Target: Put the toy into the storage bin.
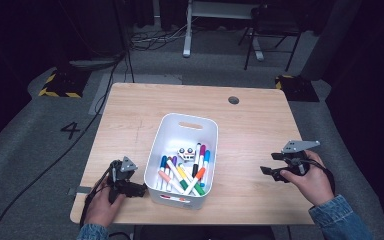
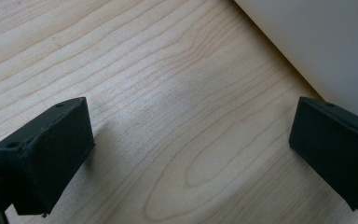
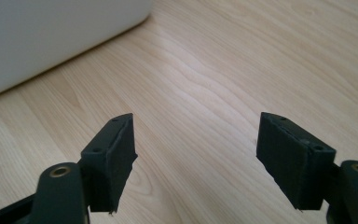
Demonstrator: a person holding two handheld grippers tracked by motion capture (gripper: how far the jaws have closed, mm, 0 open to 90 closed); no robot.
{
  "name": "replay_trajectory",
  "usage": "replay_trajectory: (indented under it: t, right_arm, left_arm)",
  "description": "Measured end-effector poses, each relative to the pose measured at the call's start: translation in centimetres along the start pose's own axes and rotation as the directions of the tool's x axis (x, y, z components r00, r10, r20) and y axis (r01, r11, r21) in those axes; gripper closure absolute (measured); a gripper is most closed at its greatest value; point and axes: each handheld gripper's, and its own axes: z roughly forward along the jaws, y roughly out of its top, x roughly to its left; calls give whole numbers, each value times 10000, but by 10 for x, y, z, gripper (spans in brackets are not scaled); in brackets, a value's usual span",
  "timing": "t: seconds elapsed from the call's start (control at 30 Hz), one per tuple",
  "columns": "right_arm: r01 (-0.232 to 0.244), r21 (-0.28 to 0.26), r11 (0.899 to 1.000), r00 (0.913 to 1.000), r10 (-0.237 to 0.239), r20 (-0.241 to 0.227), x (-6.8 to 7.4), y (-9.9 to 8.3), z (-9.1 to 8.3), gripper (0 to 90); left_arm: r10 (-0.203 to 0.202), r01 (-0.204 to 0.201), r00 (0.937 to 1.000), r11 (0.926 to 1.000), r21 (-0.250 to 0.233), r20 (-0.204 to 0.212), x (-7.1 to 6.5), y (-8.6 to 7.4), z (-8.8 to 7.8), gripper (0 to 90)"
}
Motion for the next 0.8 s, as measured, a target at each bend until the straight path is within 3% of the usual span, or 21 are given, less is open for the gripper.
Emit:
replay_trajectory:
  t: [0.5,0.73,0.8]
  right_arm:
    - [-1059,-44,9944,9930,1060,530,-19,-63,19,274]
    - [-1093,-61,9940,9908,1094,801,-18,-86,28,234]
    - [-932,-410,9948,9895,971,1066,-16,-92,33,171]
  left_arm:
    - [-13,13,10000,10000,16,6,0,0,0,0]
    - [-17,17,10000,10000,19,22,0,0,0,0]
    - [-15,15,10000,10000,16,10,0,0,0,0]
